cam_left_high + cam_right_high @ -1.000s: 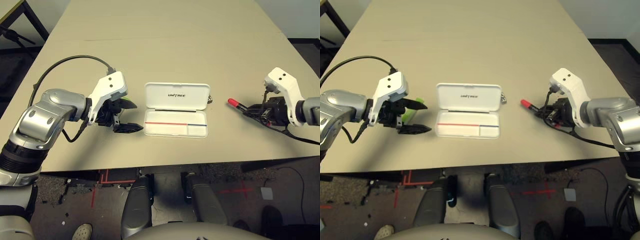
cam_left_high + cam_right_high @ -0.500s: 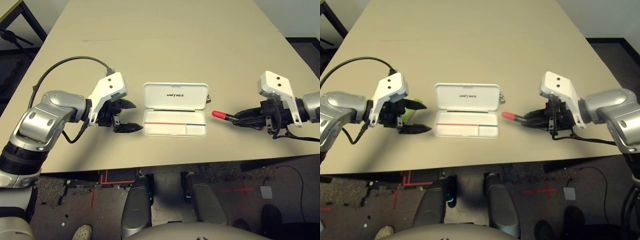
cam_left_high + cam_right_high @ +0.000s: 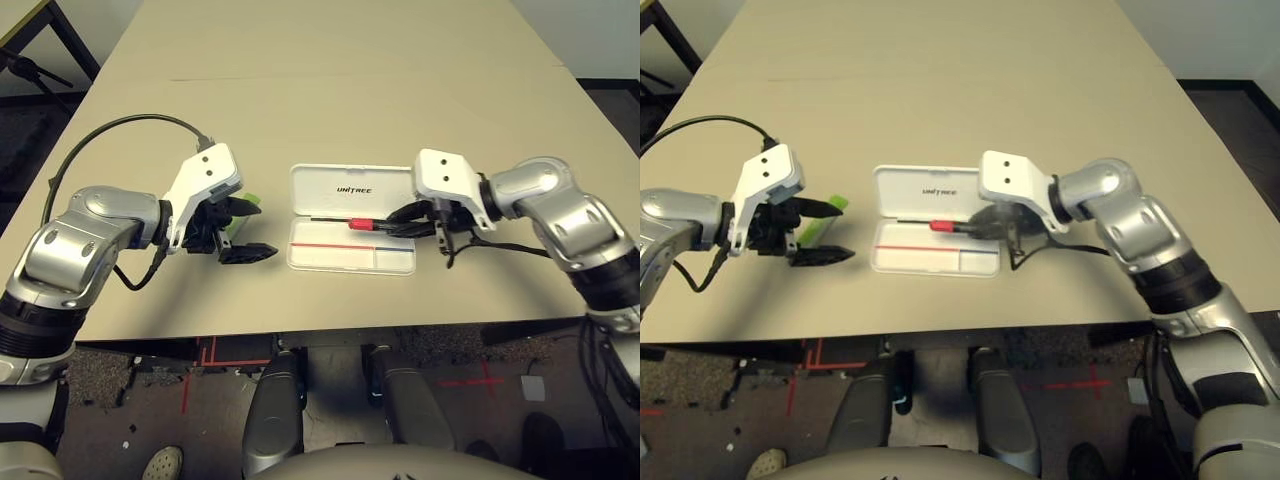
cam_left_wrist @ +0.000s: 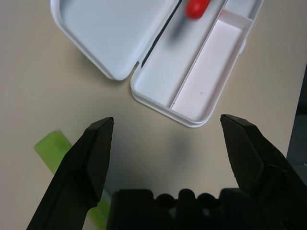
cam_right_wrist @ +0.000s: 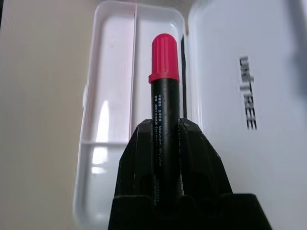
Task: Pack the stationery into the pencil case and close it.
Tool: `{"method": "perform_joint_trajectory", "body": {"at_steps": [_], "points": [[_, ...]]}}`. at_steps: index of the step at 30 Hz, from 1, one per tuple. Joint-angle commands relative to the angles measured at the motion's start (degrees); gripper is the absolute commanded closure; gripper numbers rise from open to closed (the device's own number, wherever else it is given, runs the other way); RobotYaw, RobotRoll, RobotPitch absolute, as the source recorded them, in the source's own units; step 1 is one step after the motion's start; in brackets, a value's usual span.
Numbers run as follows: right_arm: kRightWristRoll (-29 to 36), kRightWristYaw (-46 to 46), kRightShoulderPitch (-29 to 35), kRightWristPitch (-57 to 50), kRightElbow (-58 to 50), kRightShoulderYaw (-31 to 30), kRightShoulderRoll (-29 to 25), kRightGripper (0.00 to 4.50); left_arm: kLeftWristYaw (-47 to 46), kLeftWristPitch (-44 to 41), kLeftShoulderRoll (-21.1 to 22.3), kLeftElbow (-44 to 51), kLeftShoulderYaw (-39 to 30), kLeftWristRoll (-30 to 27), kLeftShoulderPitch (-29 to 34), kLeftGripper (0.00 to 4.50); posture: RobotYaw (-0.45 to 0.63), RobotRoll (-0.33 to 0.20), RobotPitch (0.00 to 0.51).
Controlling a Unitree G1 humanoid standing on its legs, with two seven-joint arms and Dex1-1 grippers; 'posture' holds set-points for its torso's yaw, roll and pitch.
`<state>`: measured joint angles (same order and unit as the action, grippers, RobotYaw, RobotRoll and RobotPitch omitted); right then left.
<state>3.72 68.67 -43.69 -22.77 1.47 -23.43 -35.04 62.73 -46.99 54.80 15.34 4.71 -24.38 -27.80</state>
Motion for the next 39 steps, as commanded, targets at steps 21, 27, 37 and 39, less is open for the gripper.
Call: {"method": "perform_joint_trajectory", "body": {"at_steps": [21, 27, 37, 39], "points": [[-8.2, -4.6, 0.7, 6.2, 3.7, -3.4, 7.6, 1.87, 1.2, 3.0, 0.4, -1.1, -2.6, -2.6, 1.3, 0.00, 0.06, 0.000, 0.176], [-5.0, -1.2, 0.9, 2.9, 3.5, -2.1, 7.4, 0.02, -0.6, 1.6, -0.2, -1.2, -3.1, -2.7, 1.2, 0.00, 0.06, 0.000, 0.177], [11.3, 9.2, 5.3, 2.7, 1.8, 7.4, 4.9, 0.02, -12.1, -3.9, -3.6, -4.7, -3.6, 0.3, -1.1, 0.00, 0.04, 0.000, 0.172], [14.1, 11.2, 6.1, 3.3, 1.7, 8.9, 4.4, 0.02, -14.1, -5.2, -4.3, -5.5, -3.8, 0.6, -1.8, 0.00, 0.04, 0.000, 0.171]]}}
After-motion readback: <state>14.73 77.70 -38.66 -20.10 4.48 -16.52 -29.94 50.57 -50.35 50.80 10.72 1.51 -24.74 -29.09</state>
